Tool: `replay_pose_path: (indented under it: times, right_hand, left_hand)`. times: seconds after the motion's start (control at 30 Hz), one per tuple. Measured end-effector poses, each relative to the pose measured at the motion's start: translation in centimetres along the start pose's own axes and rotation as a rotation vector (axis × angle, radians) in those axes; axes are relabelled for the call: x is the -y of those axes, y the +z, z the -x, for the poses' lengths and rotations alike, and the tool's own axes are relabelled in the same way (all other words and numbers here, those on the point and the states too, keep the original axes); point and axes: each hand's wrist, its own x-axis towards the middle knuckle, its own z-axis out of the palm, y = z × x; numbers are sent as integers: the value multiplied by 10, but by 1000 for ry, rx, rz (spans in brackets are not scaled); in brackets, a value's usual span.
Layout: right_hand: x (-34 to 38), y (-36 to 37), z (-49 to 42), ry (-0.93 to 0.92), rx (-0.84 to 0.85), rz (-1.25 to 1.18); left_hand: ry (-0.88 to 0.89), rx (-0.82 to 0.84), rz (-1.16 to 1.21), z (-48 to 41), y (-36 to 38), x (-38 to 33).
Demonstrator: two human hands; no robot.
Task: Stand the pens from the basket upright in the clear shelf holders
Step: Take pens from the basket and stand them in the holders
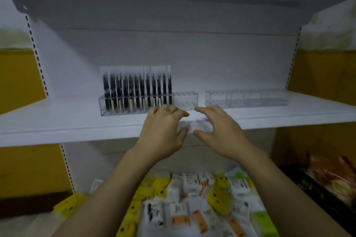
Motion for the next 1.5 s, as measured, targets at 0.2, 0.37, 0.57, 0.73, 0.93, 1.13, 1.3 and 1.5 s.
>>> replay_pose_path:
  times: [0.2,0.37,0.57,0.73,0.93,1.13,1.3,1.5]
  right_hand:
    - [-28,35,63,79,63,13]
    - [-57,89,112,251,279,36]
    - [-88,167,165,390,536,4]
    - [-108,222,216,514,745,-71]
    - [-127,269,263,642,882,-148]
    - [-150,293,287,740,1070,-90]
    - [-170,306,303,818,1261,-93]
    - [-184,336,311,859,1259,-121]
  left_hand:
    - [-14,99,51,53,53,-23]
    - [-72,310,129,100,116,-30]
    - [-170,595,191,160,195,-33]
    - [-267,800,282,216,250,-35]
    - [-401,981,420,269,297,-47]
    - [-505,1195,431,298,341,-48]
    - [-634,1280,528,318,377,-55]
    - [-784,1384,696,344,416,-92]
